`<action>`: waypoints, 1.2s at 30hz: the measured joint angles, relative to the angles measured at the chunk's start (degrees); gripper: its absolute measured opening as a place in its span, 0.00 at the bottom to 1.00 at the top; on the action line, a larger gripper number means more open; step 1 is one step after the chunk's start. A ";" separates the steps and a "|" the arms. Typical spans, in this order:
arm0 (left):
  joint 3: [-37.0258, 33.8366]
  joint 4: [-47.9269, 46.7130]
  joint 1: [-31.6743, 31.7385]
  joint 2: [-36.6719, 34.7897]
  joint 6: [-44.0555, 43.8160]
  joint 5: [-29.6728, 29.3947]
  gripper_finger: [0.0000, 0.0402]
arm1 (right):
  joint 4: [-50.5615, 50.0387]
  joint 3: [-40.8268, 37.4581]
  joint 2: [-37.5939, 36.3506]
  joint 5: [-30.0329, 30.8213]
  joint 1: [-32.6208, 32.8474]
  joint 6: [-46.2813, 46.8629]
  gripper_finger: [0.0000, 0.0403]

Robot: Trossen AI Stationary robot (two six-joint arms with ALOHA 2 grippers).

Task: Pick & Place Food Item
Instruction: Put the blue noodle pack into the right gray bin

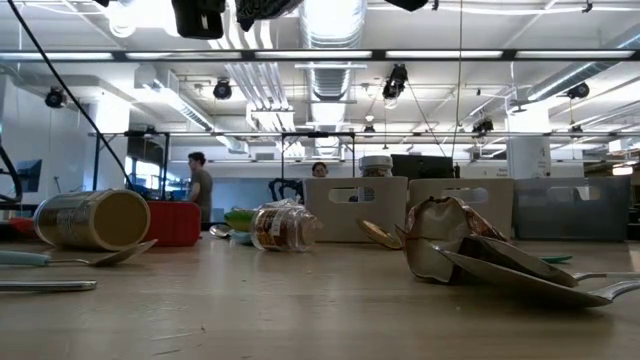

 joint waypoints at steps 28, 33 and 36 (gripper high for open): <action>0.00 -6.29 1.51 -3.57 -2.75 -1.05 0.79 | -18.78 -0.02 -16.18 13.75 -0.73 0.66 0.04; 0.00 -7.66 1.51 -4.17 -2.46 -1.05 0.79 | -31.49 -0.02 -20.26 13.95 -3.76 2.84 0.04; 0.00 -7.95 1.51 -4.23 -2.47 -1.05 0.79 | -38.39 -0.02 -22.05 14.10 -5.87 5.46 0.04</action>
